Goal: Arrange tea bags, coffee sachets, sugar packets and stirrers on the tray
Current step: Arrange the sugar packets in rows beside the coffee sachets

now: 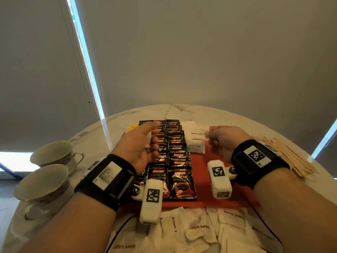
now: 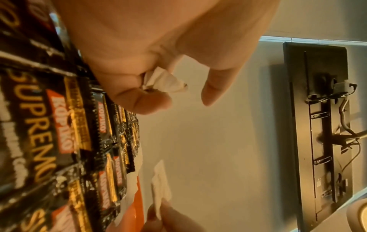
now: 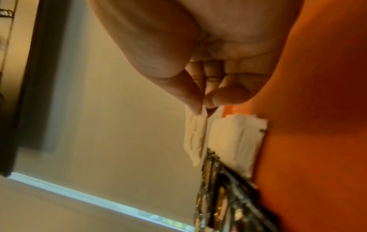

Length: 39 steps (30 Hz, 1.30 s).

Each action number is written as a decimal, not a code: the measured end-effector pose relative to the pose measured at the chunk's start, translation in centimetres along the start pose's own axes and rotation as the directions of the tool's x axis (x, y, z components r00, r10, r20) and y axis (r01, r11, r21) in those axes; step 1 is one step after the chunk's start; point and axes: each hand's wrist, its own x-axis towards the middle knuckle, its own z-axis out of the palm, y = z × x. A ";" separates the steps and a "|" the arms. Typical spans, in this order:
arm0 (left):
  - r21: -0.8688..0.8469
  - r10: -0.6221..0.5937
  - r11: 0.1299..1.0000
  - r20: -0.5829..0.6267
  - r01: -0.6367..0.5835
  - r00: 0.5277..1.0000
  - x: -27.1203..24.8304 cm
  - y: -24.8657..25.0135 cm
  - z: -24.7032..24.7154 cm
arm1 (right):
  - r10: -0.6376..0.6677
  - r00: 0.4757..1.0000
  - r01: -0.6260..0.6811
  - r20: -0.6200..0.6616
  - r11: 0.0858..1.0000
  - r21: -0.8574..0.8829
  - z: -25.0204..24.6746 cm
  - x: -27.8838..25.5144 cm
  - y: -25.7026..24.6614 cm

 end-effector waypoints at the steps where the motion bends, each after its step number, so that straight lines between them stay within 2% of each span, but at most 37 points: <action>1: -0.022 -0.012 1.000 0.010 0.013 1.000 0.0 0.1 0.0 | 0.029 0.999 -0.030 -0.015 0.998 -0.058 -0.3 0.1 0.2; 6: -0.115 -0.013 0.993 0.034 0.016 0.999 0.0 0.3 -0.6 | 0.152 0.988 -0.153 -0.025 0.953 -0.262 -0.9 0.2 1.1; 13: -0.065 -0.002 0.998 -0.025 0.000 1.000 0.0 0.1 -0.5 | 0.152 0.988 -0.147 -0.019 0.909 -0.390 -0.6 -0.5 0.9; 16: -0.029 0.018 0.999 -0.052 -0.020 0.998 0.0 0.0 -0.3 | 0.144 0.990 -0.137 -0.004 0.935 -0.326 -0.6 -0.5 0.8; 21: 0.008 0.055 0.998 -0.022 -0.055 0.998 -0.1 -0.1 0.1 | 0.141 0.990 -0.133 0.025 0.968 -0.212 -0.7 -0.4 1.0; 25: 0.061 0.096 0.993 0.022 -0.097 0.995 -0.1 -0.2 0.2 | -0.023 1.000 0.023 0.004 0.993 -0.115 0.0 -0.8 1.1; 27: 0.044 0.114 0.992 0.034 -0.116 0.993 -0.2 -0.4 0.5 | -0.109 0.990 0.114 0.087 0.992 -0.054 0.9 -1.7 0.6; 28: 0.018 0.127 0.992 0.033 -0.127 0.991 -0.3 -0.5 0.7 | -0.125 0.975 0.135 0.186 0.990 -0.042 1.6 -2.4 0.3; 30: 0.001 0.178 0.984 0.024 -0.178 0.984 -0.5 -0.6 0.9 | -0.108 0.914 0.145 0.391 0.987 -0.067 2.8 -3.8 -0.1; 31: 0.015 0.212 0.977 0.022 -0.212 0.977 -0.5 -0.5 0.9 | -0.111 0.888 0.166 0.447 0.983 -0.085 3.4 -4.3 0.0; 34: 0.027 0.280 0.960 0.016 -0.280 0.960 -0.7 -0.2 0.5 | -0.206 0.880 0.237 0.428 0.971 -0.020 4.2 -4.7 0.6; 39: 0.021 0.381 0.924 0.053 -0.382 0.923 -1.3 0.3 0.7 | -0.181 0.882 0.125 0.434 0.980 0.155 4.2 -4.1 1.3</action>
